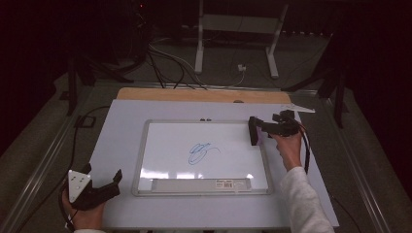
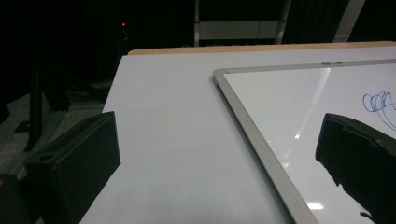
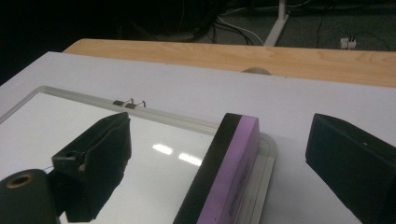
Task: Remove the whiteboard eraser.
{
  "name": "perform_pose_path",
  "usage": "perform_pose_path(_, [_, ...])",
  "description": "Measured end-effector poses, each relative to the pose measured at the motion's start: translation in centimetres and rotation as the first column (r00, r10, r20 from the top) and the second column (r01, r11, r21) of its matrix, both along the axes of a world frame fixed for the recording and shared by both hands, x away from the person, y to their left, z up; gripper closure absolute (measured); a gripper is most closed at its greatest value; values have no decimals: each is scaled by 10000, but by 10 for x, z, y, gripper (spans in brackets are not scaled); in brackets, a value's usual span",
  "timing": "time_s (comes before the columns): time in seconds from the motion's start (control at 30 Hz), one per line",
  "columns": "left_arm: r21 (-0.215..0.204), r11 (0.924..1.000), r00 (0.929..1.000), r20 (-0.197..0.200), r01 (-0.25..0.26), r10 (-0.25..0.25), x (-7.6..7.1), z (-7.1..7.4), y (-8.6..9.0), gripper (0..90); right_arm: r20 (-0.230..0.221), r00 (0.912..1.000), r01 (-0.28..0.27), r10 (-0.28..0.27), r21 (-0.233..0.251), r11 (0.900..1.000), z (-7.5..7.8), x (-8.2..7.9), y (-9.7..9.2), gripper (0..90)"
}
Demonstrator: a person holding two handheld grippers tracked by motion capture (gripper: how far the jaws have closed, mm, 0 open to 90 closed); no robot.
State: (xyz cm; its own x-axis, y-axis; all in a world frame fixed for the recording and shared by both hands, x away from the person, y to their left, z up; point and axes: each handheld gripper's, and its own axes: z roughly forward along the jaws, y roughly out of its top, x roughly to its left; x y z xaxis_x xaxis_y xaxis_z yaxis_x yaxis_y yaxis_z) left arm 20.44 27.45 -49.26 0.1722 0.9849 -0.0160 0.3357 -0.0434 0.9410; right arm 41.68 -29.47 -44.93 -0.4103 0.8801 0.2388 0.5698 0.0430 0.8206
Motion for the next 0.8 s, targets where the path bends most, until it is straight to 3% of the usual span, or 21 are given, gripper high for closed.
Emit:
perform_pose_path(0.47, [32, 10000, 10000, -24, 59, -59, 0, 0, -1, 6, -924, 9956, 202, -179, 239, 9995, -18, 9, -2, 178])
perform_pose_path(0.57, [37, 10000, 10000, -37, 64, -64, 0, 0, -1, 6, -1163, 9922, 439, -442, -45, 9990, -21, 10, -1, 252])
perform_pose_path(0.77, [57, 10000, 10000, -24, 79, -79, 0, 0, -2, 6, -1781, 9826, 541, -530, 18, 9985, -27, 11, -3, 510])
perform_pose_path(0.8, [57, 10000, 10000, -24, 79, -79, 0, 0, -2, 6, -1781, 9826, 541, -530, 18, 9985, -27, 11, -3, 510])
